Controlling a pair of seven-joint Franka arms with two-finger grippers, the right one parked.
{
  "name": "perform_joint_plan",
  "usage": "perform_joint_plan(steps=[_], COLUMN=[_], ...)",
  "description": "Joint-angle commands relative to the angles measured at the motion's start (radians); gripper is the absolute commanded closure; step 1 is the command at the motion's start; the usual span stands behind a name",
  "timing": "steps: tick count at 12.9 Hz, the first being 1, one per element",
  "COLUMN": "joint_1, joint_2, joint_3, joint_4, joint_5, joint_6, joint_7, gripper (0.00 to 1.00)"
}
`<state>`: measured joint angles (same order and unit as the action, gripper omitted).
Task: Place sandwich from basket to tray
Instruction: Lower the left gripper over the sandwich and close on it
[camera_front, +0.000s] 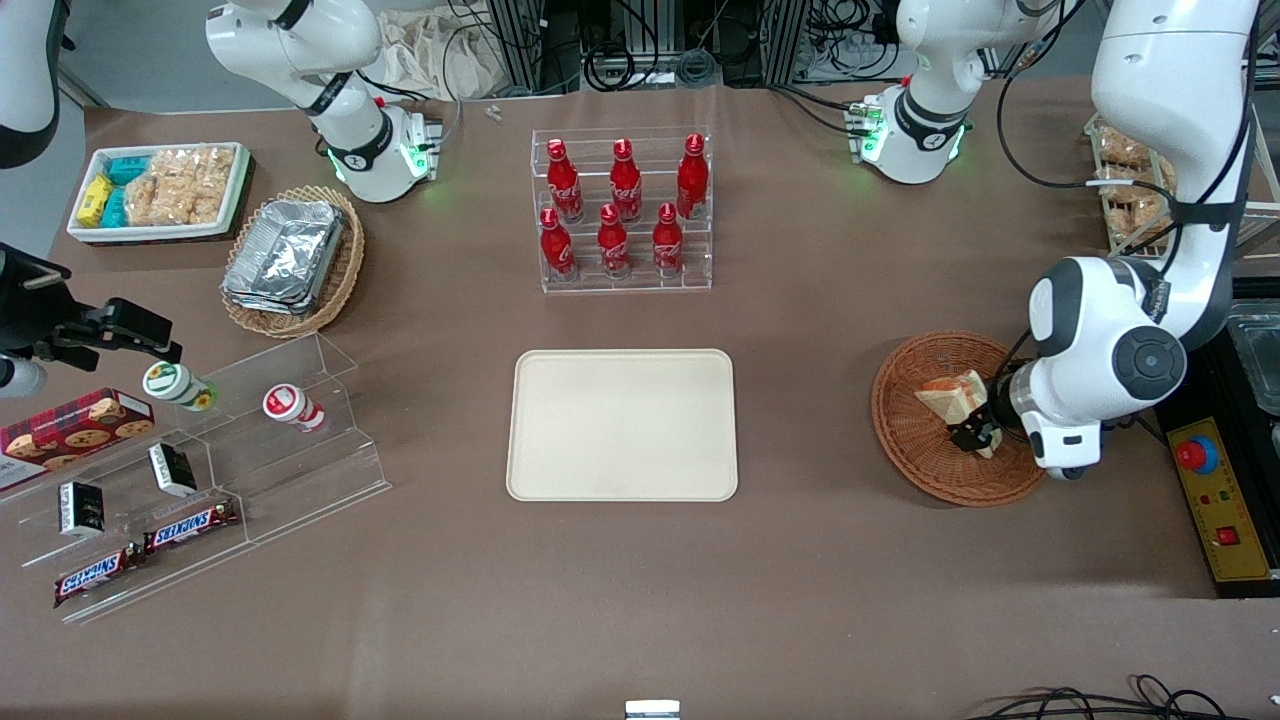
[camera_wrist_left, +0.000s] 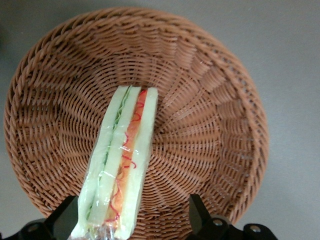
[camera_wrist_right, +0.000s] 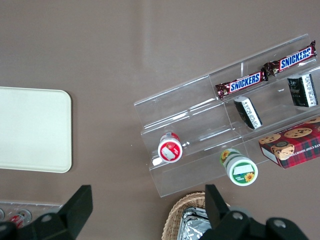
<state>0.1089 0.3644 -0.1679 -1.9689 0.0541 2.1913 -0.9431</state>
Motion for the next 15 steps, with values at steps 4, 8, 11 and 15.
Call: perform_joint_plan(steps=[4,8,11,15], joint_1=[0.003,0.003,0.002,-0.002], joint_2=[-0.007,0.056,0.073,0.071], joint_3=[-0.001,-0.001,-0.001,-0.002], joint_4=[-0.054,-0.053,-0.039,-0.013], joint_5=[0.015,0.061,0.093,0.095], joint_6=[0.036,0.087,0.088,0.084], joint_7=[-0.02,-0.019,-0.019,-0.057], gripper=[0.0,0.0,0.42,1.0])
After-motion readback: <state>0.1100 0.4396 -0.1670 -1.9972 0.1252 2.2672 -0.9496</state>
